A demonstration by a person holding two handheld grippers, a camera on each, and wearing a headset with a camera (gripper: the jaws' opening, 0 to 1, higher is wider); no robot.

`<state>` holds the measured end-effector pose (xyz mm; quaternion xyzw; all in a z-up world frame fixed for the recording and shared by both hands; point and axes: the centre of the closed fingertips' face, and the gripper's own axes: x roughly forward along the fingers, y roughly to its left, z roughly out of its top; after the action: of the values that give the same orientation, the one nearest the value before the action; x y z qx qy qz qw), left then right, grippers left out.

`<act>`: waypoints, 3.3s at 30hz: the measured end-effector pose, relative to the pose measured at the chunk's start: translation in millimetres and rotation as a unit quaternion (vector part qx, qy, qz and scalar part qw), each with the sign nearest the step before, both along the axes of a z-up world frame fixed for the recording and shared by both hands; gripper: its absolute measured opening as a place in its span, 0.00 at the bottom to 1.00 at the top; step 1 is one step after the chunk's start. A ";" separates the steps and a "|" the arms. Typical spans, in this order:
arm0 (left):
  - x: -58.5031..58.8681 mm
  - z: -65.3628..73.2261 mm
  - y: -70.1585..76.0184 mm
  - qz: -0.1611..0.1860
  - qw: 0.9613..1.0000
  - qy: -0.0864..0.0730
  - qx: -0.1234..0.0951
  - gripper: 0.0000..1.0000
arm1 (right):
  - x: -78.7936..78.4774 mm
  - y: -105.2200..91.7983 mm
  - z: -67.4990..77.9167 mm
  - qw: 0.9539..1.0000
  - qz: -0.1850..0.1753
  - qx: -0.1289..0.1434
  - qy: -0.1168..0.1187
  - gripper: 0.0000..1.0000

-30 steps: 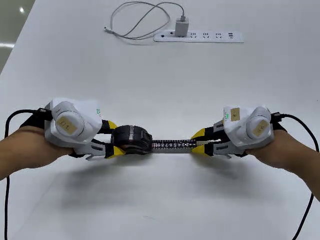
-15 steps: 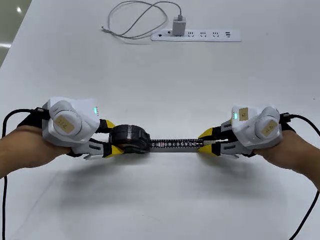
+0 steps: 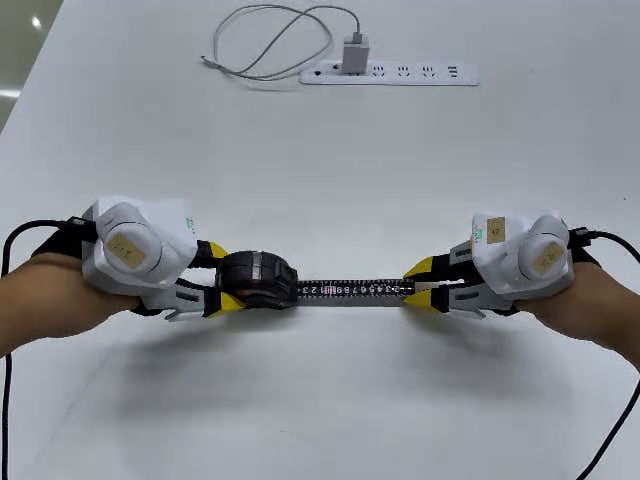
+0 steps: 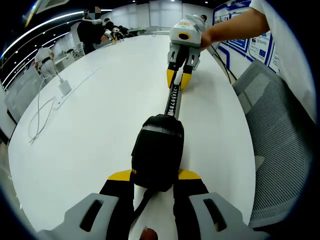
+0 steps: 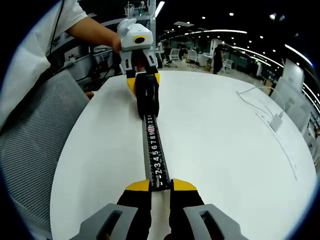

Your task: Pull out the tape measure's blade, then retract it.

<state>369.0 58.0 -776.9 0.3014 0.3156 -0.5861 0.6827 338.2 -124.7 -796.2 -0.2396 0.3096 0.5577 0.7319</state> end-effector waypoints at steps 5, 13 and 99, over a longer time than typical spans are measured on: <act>0.1 0.0 0.1 0.000 1.000 0.000 0.000 0.25 | -0.2 -3.7 1.1 1.000 -0.001 -0.002 0.000 0.09; 0.3 -0.4 0.4 0.000 1.000 0.000 0.002 0.25 | -0.2 -10.3 1.4 1.000 -0.003 -0.006 -0.001 0.09; -1.5 0.8 -0.2 -0.006 1.000 -0.001 0.009 0.25 | -12.2 -81.9 2.4 0.998 -0.031 -0.051 0.008 0.09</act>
<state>367.5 57.8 -776.1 0.3096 0.3185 -0.5870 0.6769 326.0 -206.6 -793.8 -0.2629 0.3508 0.5198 0.7332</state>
